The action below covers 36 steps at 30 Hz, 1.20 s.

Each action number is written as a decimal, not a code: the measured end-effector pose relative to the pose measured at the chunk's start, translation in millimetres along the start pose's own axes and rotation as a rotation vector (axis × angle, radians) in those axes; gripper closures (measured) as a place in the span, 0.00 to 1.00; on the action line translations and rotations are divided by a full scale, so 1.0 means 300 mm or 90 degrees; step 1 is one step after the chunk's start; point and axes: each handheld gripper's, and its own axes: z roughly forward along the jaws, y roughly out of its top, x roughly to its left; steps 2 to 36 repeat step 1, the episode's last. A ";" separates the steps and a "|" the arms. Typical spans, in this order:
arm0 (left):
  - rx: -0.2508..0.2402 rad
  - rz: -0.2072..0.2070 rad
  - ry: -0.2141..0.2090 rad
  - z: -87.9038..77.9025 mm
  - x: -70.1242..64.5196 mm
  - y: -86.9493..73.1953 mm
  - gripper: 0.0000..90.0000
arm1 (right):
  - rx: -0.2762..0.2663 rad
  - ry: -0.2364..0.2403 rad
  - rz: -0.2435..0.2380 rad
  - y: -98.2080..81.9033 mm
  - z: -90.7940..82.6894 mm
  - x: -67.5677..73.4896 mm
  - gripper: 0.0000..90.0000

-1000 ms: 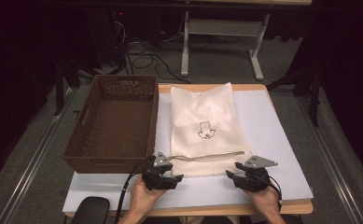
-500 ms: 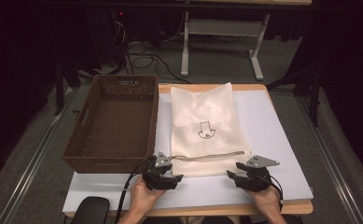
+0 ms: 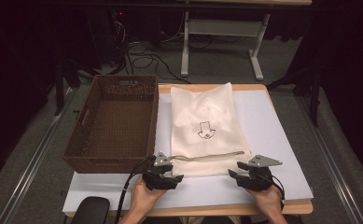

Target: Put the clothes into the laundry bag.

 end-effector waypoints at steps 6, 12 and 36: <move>-0.001 0.000 -0.001 0.000 0.000 0.000 0.45 | -0.001 0.000 0.000 0.000 0.001 0.000 0.55; -0.001 0.000 -0.001 0.000 0.000 0.000 0.45 | -0.001 0.000 0.000 0.000 0.001 0.000 0.55; -0.001 0.000 -0.001 0.000 0.000 0.000 0.45 | -0.001 0.000 0.000 0.000 0.001 0.000 0.55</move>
